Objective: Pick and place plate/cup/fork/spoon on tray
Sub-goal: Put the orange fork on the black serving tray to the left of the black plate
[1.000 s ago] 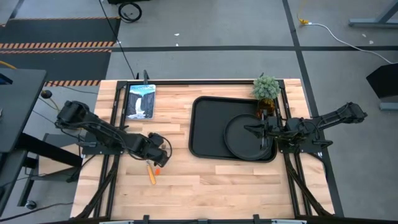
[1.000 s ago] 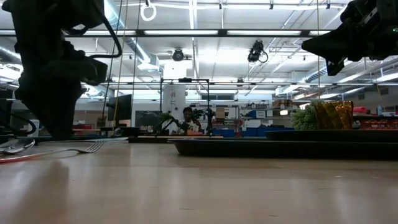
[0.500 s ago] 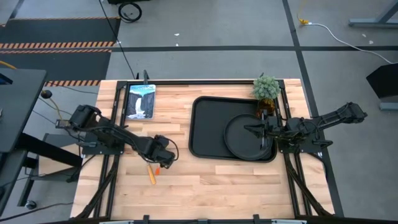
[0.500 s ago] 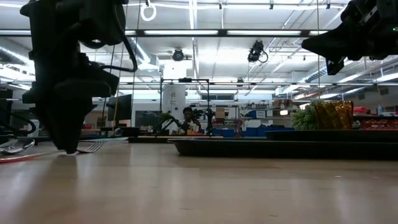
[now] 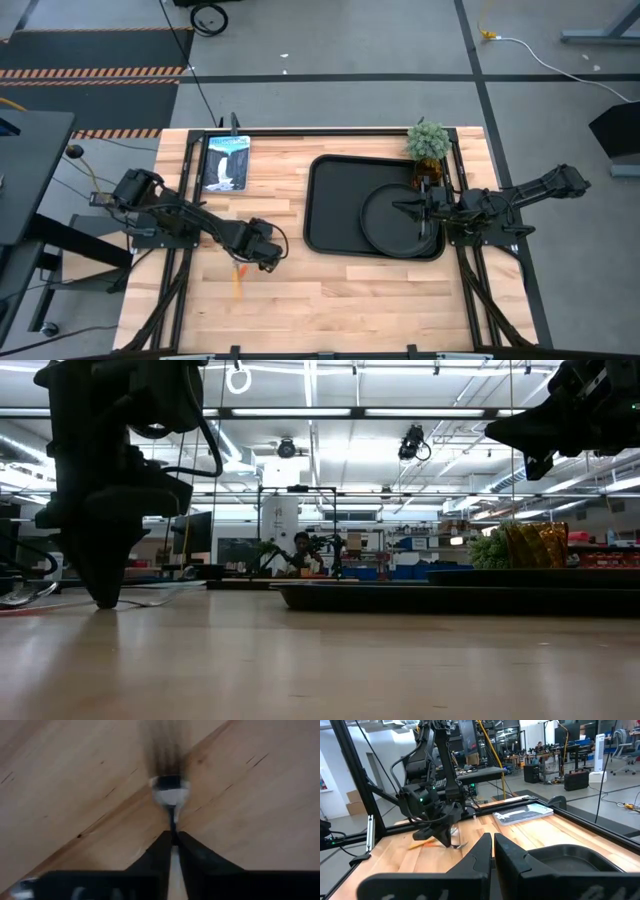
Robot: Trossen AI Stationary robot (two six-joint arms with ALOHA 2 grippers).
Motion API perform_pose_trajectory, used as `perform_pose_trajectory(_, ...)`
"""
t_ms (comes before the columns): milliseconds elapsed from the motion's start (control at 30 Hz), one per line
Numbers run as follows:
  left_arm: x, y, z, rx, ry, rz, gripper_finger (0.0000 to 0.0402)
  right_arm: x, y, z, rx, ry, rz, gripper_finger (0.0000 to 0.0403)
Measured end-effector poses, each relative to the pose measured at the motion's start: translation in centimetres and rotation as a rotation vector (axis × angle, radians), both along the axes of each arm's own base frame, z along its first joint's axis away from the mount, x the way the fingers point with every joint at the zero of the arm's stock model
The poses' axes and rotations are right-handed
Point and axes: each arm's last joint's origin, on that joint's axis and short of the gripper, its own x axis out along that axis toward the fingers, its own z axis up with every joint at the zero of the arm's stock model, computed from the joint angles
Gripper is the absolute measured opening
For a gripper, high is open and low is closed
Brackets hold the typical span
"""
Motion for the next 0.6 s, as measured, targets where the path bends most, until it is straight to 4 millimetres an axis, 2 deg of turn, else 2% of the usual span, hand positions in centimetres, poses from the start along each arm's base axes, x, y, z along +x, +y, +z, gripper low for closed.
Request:
perform_pose_trajectory(100,0.0,0.1,0.0,0.001,0.001,0.003,0.0012,0.0,0.0,0.0,0.0,0.0,0.0,0.0027)
perform_pose_trajectory(267,0.5,0.7,0.4,0.037,0.001,-0.015,0.0016,0.0,0.0,0.0,0.0,0.0,0.0,0.0027)
perform_pose_trajectory(467,3.3,2.0,3.4,0.161,-0.11,-0.061,0.0012,0.0,0.0,0.0,0.001,-0.001,0.0,0.0027)
perform_pose_trajectory(600,5.4,3.6,5.5,0.25,-0.223,-0.03,0.0017,0.0,0.0,0.0,0.001,-0.003,0.0,0.0027)
